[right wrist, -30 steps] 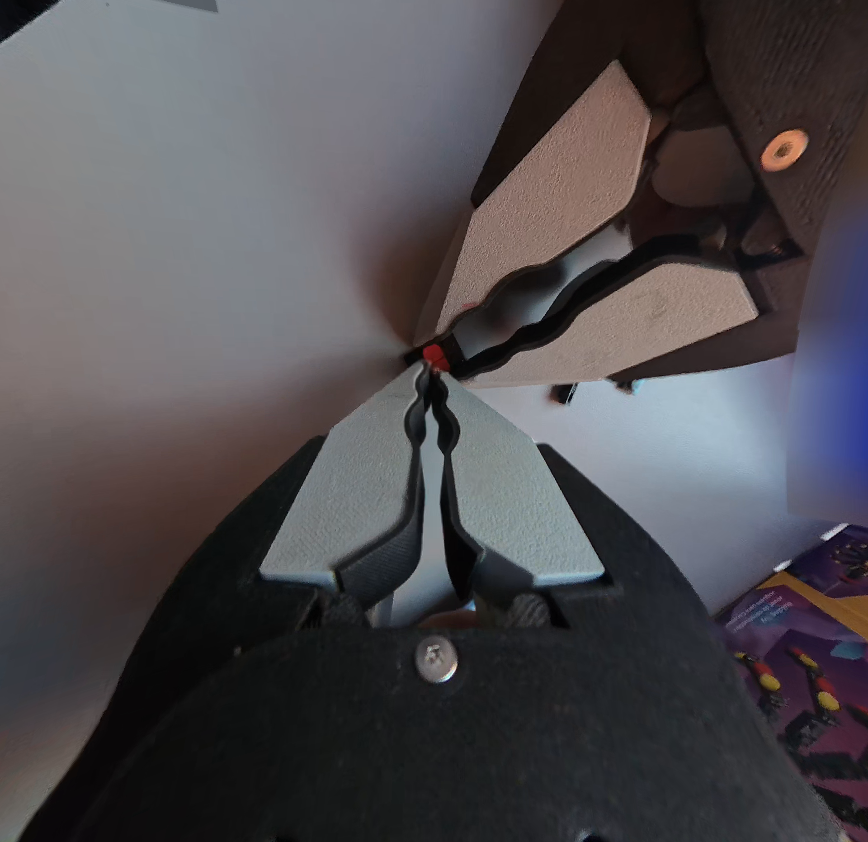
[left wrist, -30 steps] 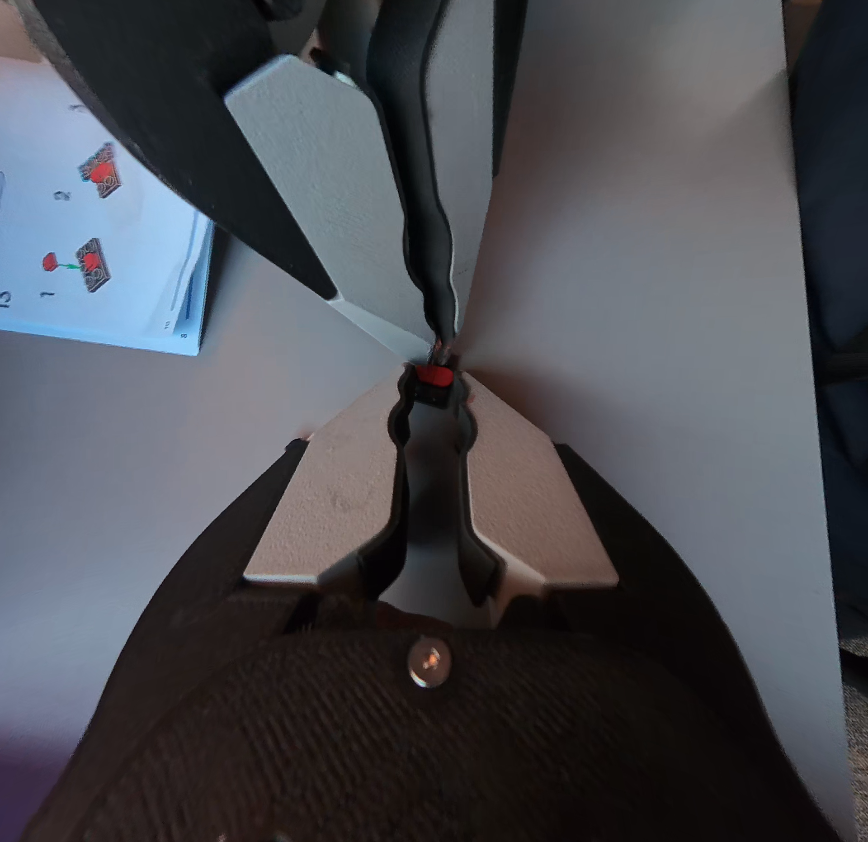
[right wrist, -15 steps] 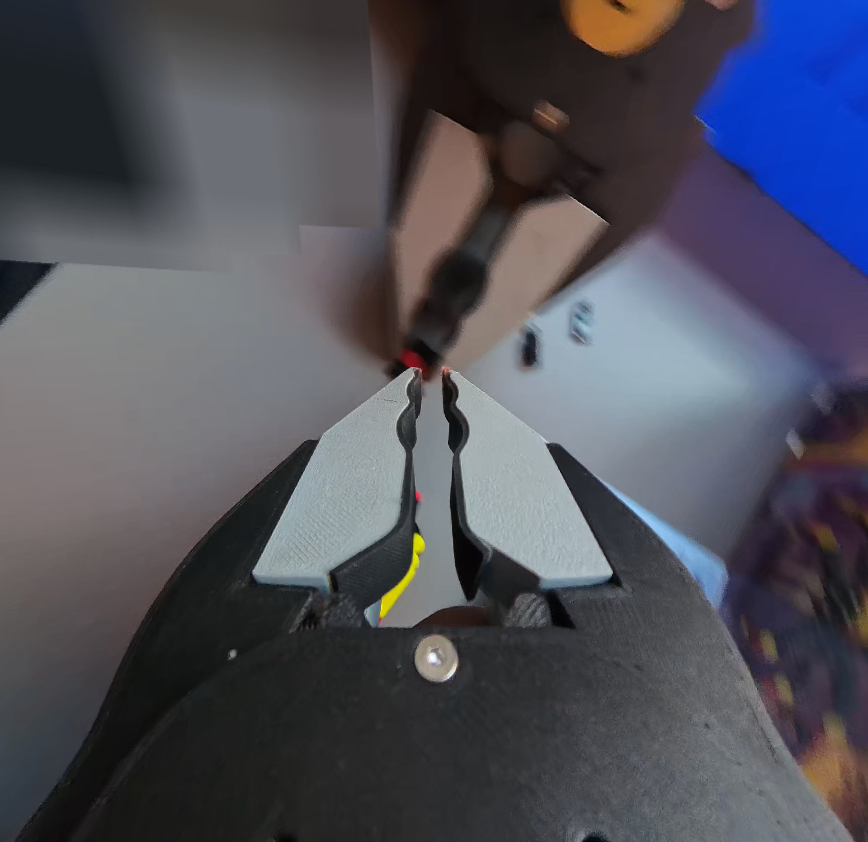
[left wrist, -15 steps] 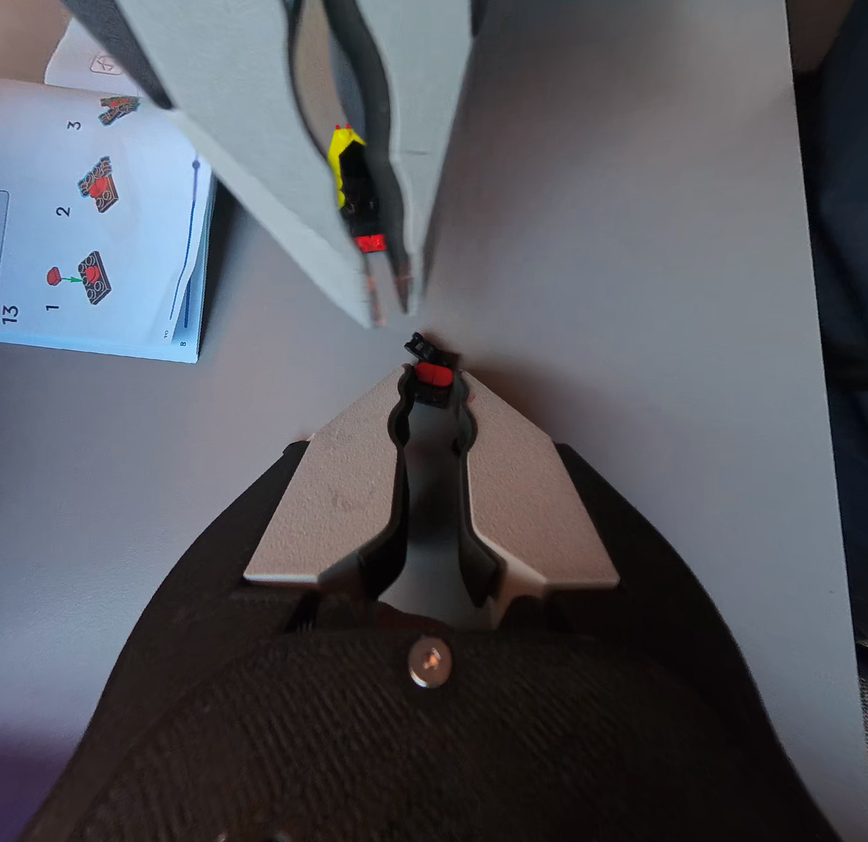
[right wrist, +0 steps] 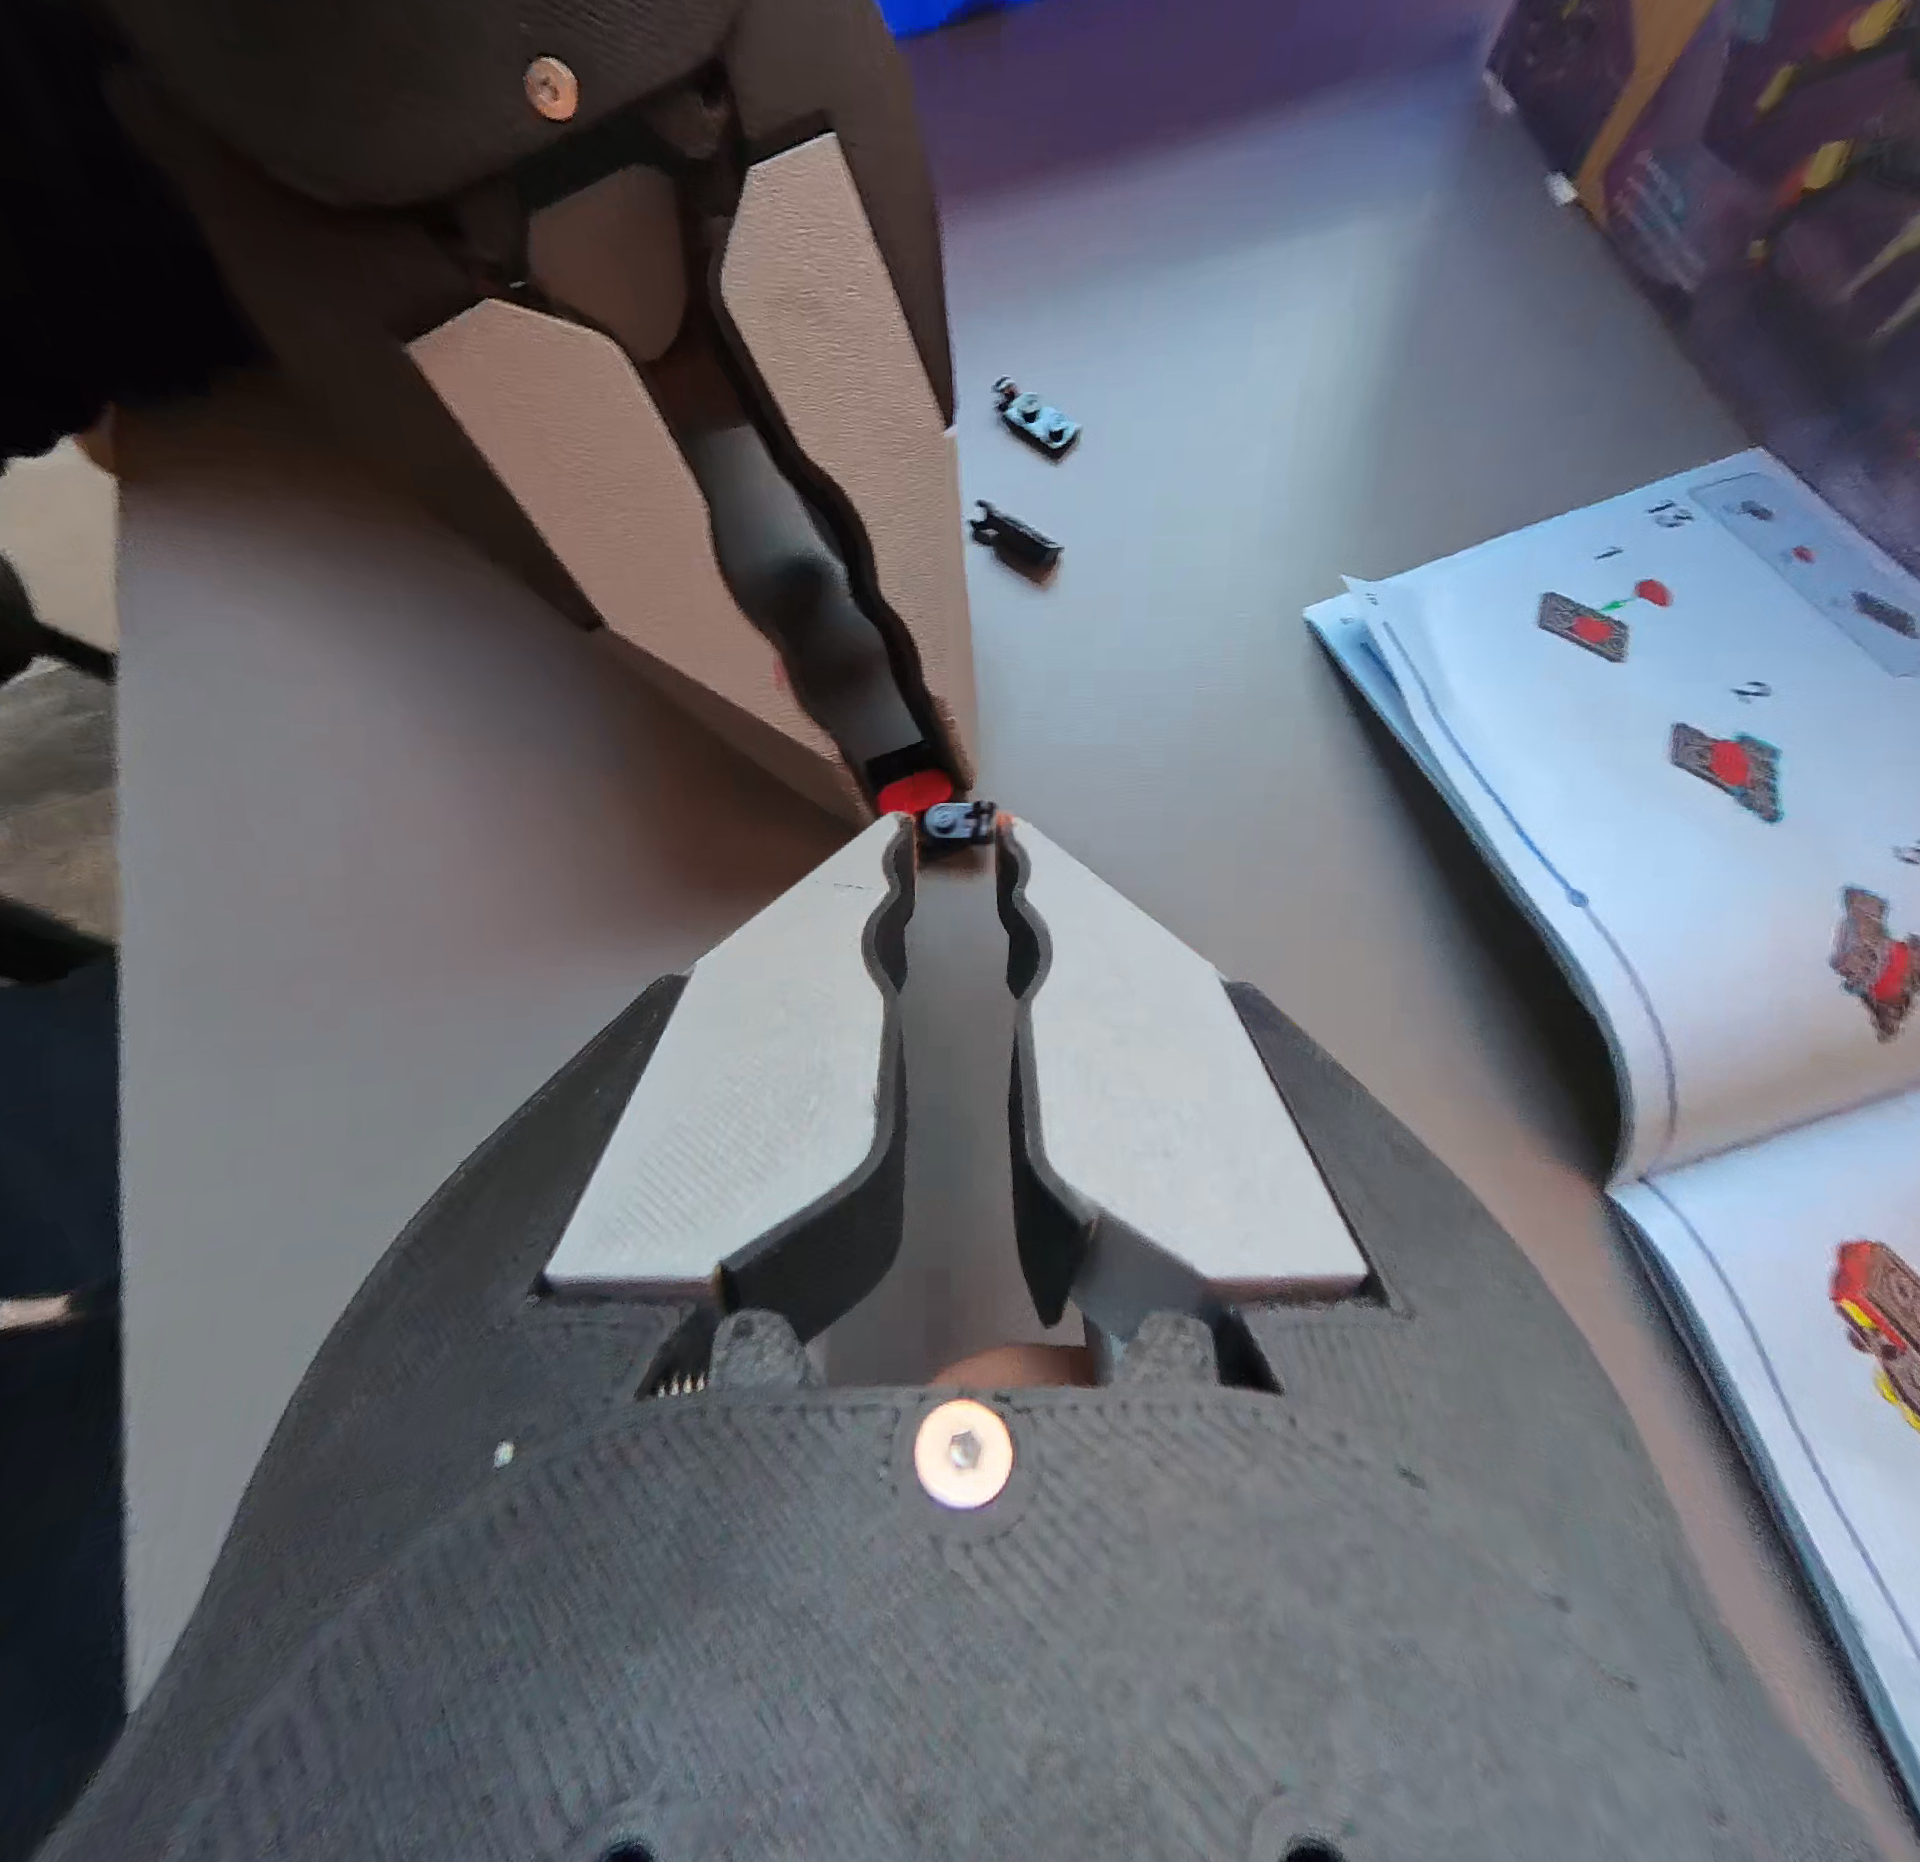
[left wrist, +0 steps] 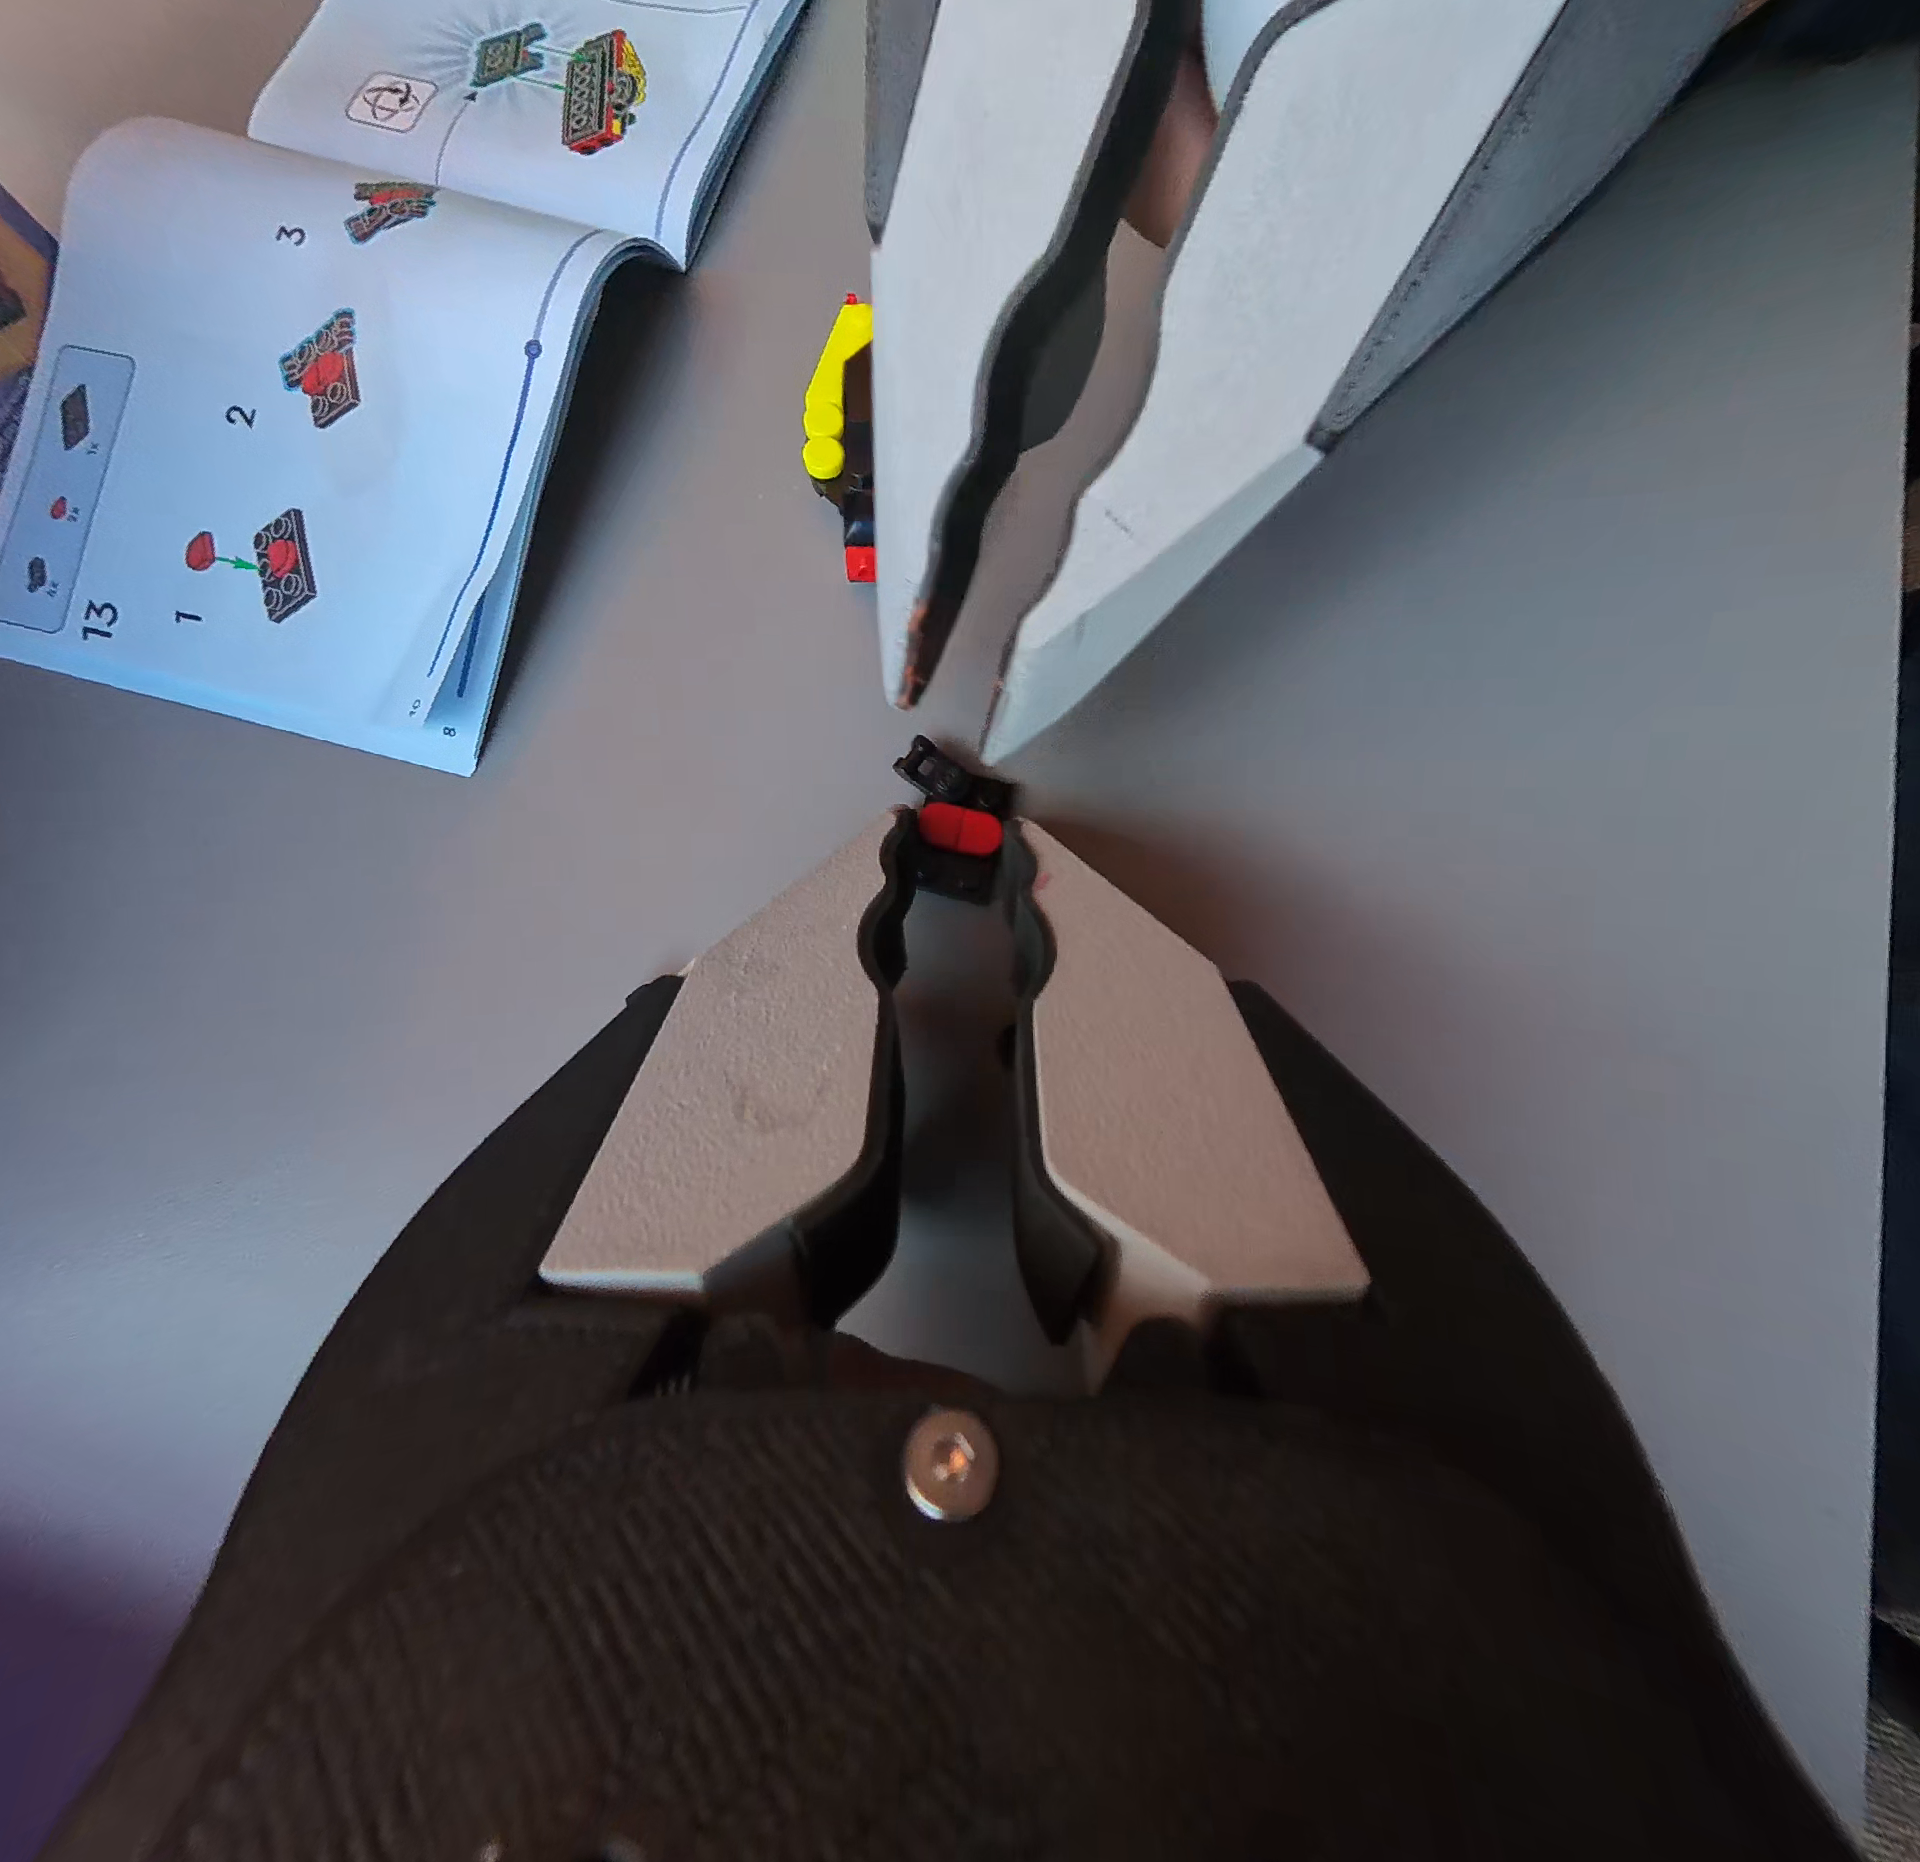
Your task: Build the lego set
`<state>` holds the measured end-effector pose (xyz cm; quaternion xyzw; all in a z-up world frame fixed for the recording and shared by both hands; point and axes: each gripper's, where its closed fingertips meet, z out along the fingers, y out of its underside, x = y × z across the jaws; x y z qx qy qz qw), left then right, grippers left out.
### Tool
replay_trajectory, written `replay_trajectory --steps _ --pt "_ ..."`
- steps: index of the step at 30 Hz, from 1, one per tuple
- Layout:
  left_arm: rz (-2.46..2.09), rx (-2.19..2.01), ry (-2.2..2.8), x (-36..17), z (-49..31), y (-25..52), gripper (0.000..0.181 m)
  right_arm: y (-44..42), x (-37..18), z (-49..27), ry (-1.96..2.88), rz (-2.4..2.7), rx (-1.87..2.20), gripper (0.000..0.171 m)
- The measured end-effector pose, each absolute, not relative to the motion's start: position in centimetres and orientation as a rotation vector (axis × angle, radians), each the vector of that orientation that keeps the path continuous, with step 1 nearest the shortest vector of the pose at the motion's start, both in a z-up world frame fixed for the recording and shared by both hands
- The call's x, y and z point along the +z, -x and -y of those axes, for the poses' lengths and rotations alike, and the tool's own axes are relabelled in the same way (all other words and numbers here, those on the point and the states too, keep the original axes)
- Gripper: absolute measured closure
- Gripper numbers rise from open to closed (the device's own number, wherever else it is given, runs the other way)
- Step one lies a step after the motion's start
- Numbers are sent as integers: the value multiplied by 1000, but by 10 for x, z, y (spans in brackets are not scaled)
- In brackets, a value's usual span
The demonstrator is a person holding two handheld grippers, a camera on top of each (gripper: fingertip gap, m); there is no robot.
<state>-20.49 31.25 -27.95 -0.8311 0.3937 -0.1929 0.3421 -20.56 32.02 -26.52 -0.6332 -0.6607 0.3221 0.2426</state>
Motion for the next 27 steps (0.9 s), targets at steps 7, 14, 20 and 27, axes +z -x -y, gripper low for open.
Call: replay_trajectory --steps 7,14,20,27 --pt "-1019 -512 2163 -280 -312 205 166 210 -271 -325 1710 1786 805 163" --pt "-1017 -519 2166 -280 -312 205 166 209 -267 -322 1716 1778 872 157" --pt "-1018 -516 2165 -280 -312 205 166 210 -274 -319 1725 1806 855 161" --pt "-1021 -519 2163 -280 -312 205 167 210 -276 -318 1717 1822 881 161"
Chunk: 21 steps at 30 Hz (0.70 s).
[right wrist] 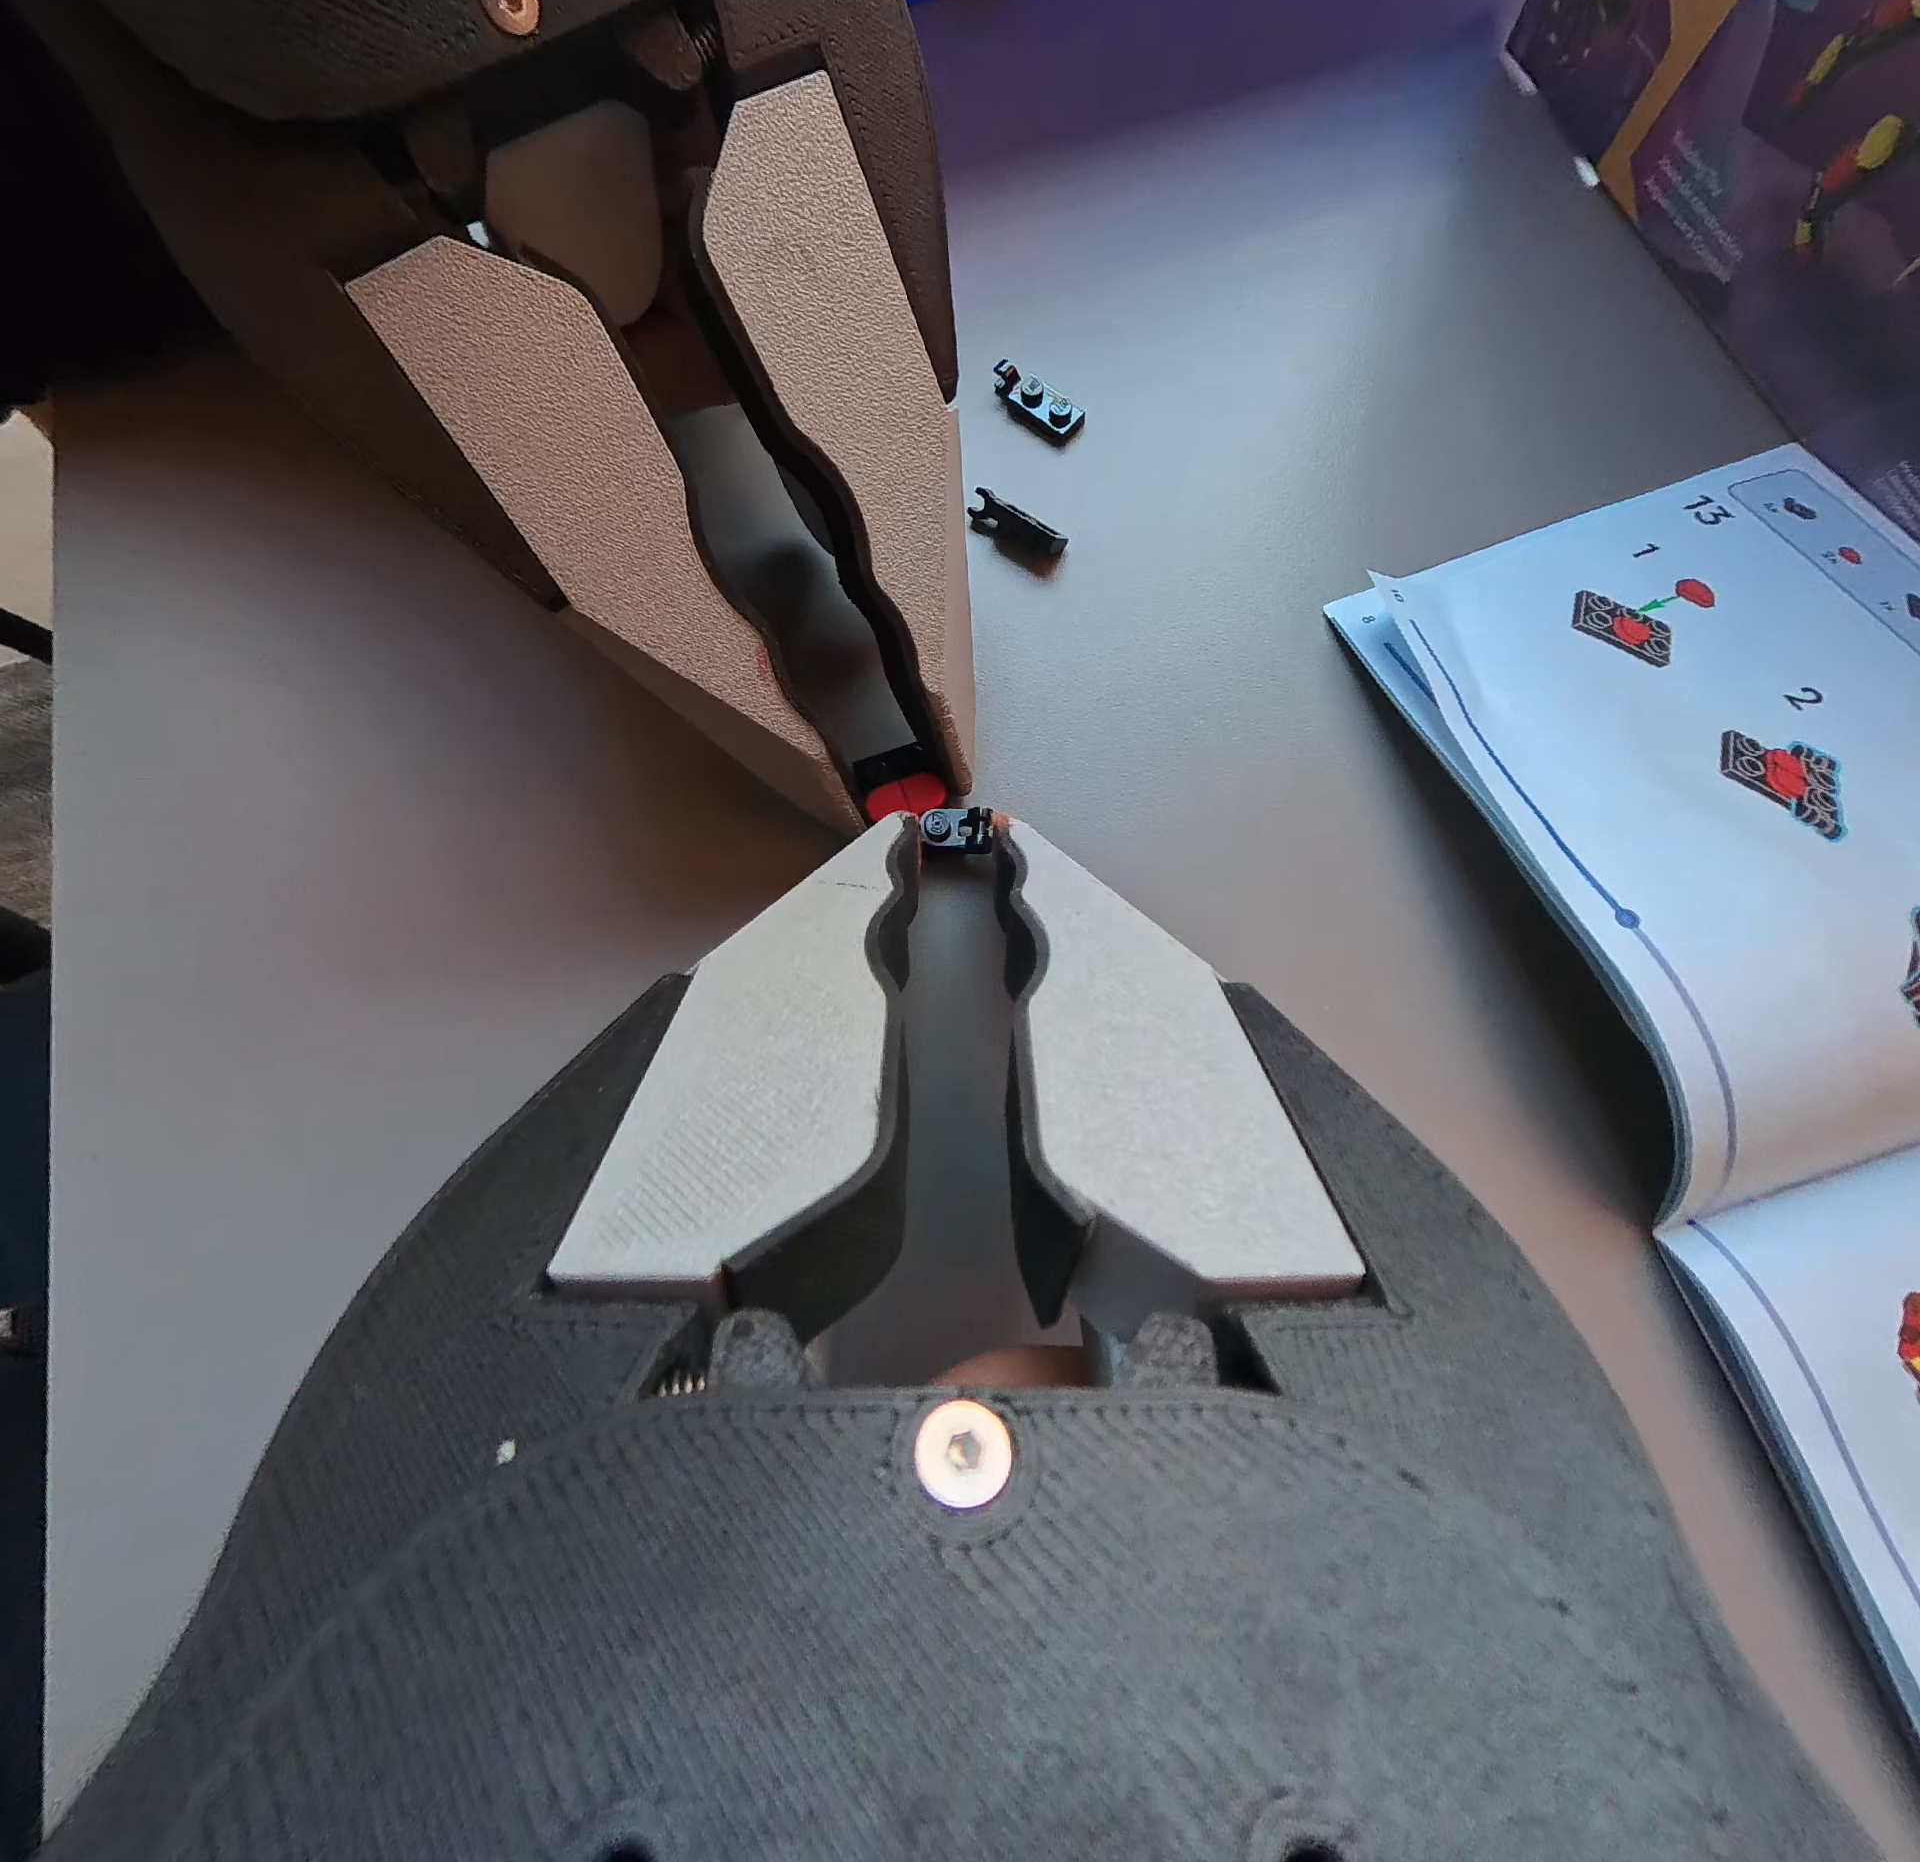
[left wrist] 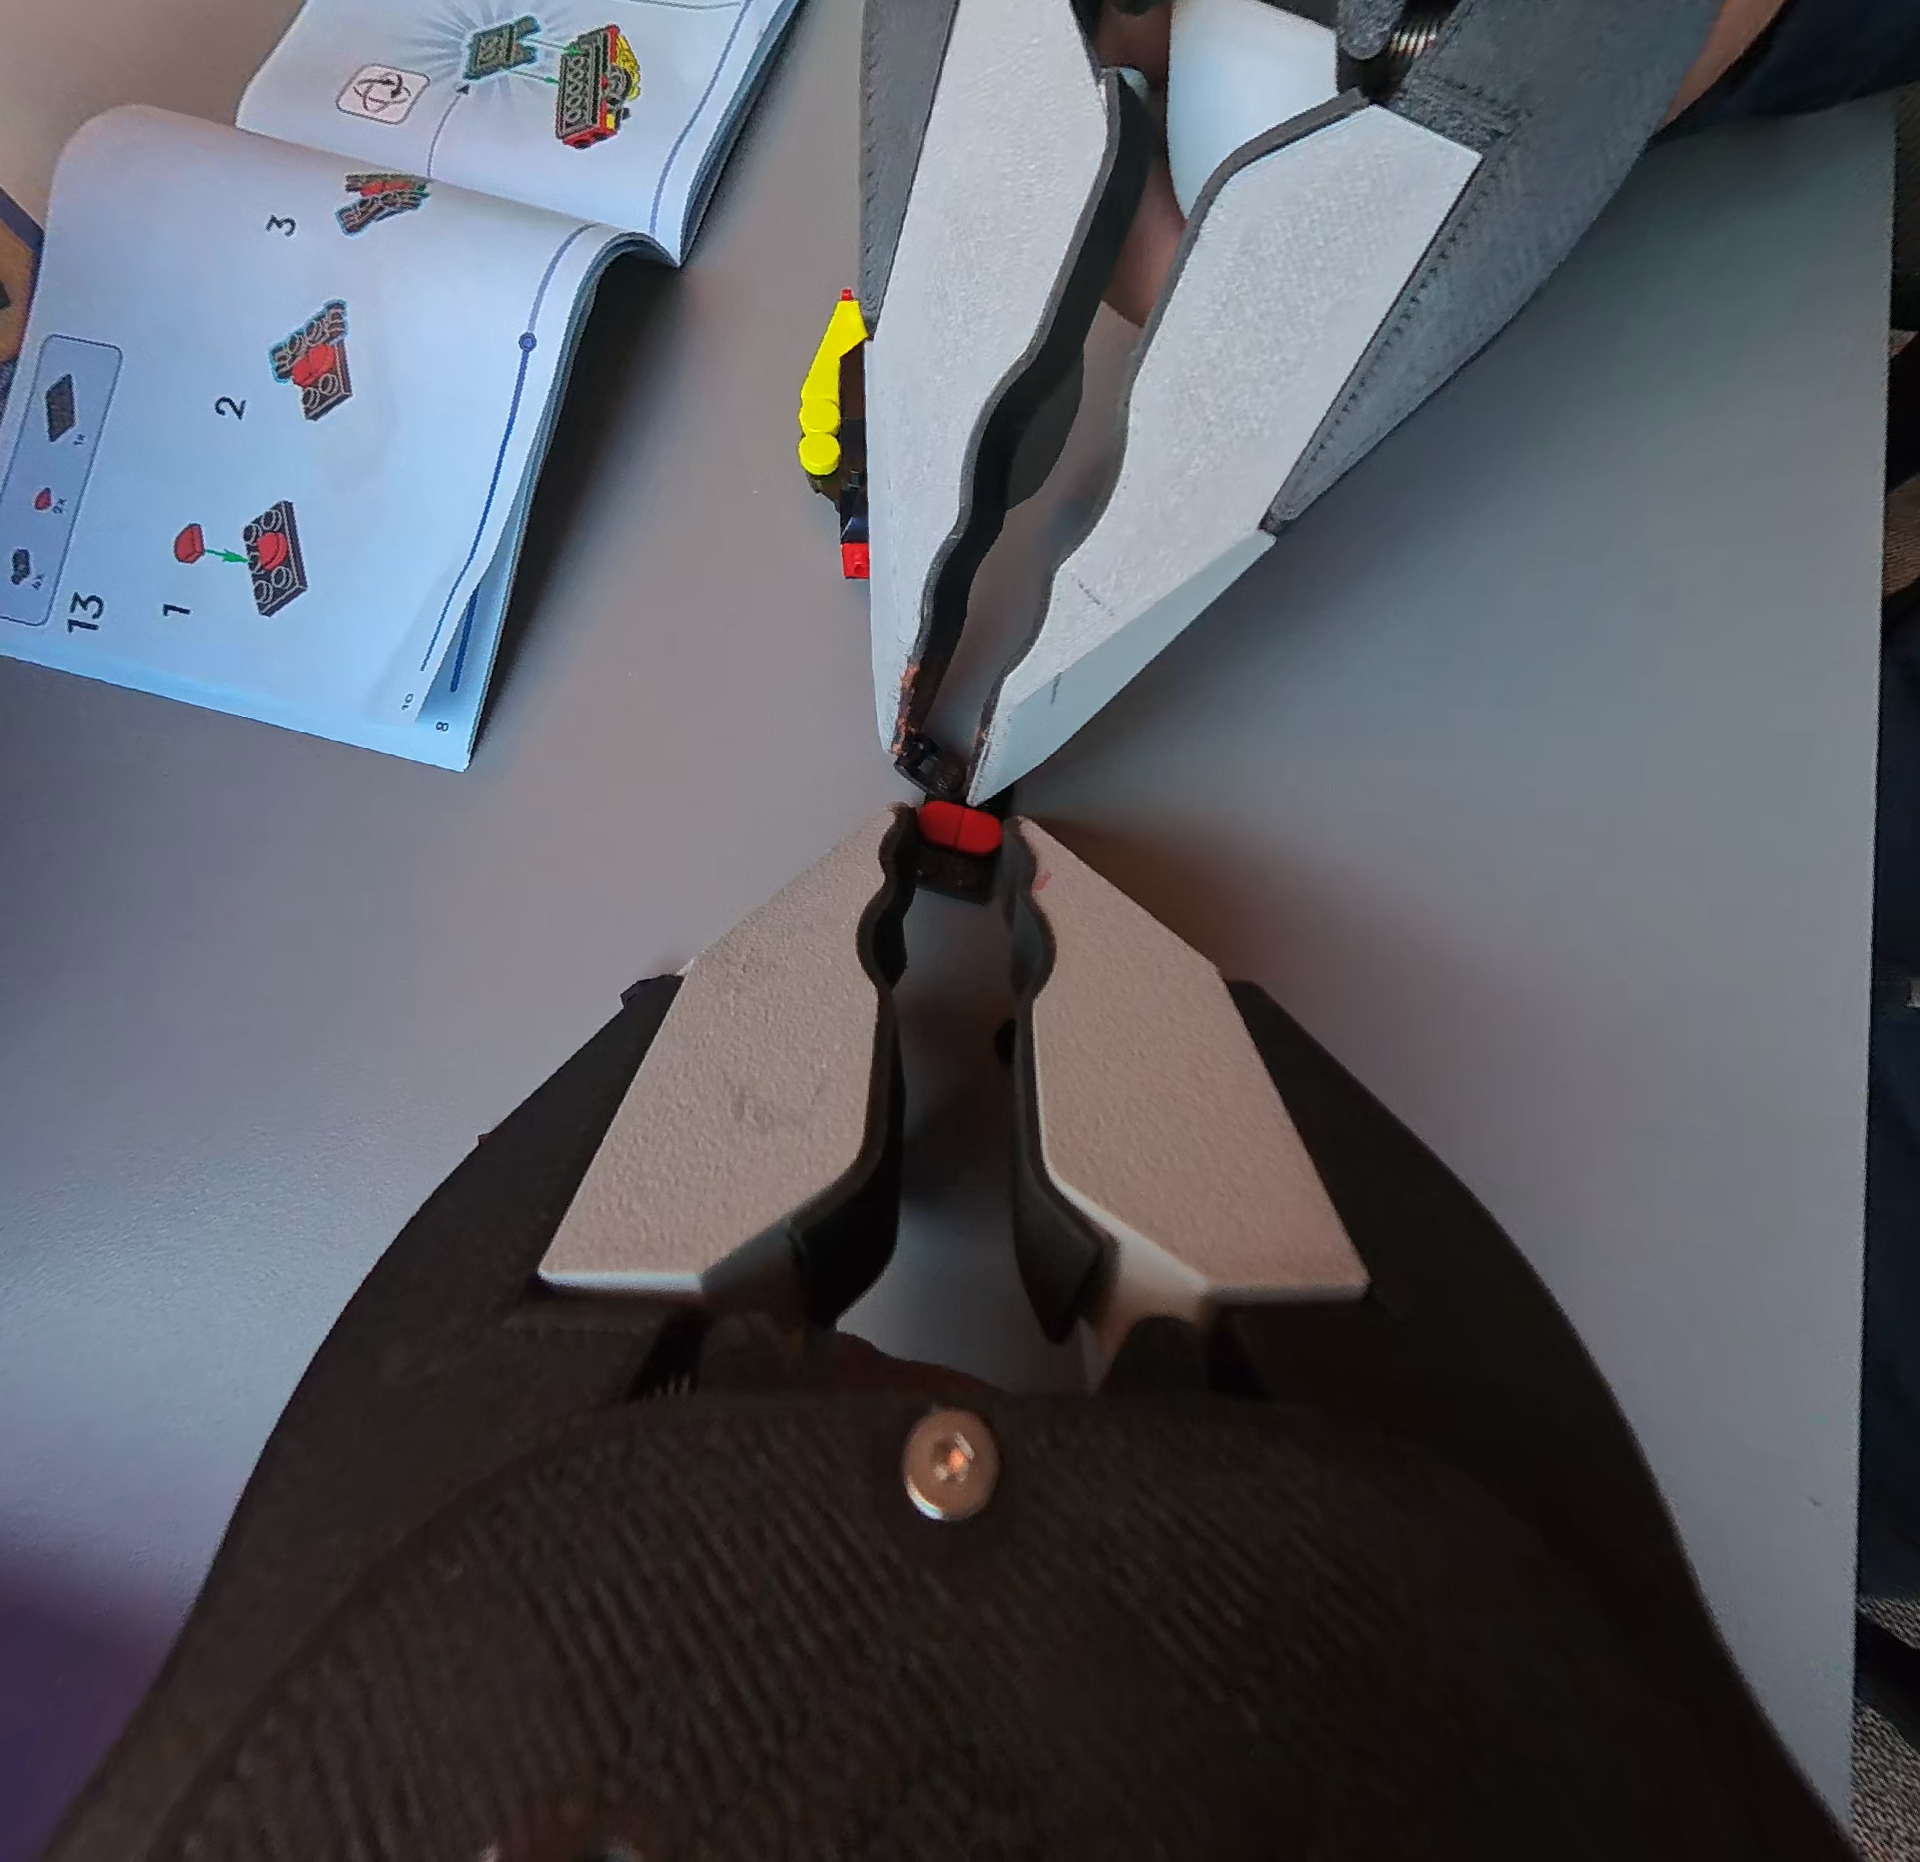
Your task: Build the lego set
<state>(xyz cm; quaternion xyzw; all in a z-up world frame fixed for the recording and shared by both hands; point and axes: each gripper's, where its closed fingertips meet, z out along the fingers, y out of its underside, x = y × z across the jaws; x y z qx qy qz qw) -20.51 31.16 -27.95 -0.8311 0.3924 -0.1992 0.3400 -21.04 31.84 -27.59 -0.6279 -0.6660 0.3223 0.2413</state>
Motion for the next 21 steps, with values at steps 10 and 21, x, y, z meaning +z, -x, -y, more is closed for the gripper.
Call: replay_trajectory --steps 10,21 --pt "-1044 -534 2155 -280 -310 205 166 210 -276 -316 1612 1953 951 162" --pt "-1056 -541 2151 -280 -310 205 166 210 -277 -315 1483 2114 1008 162"
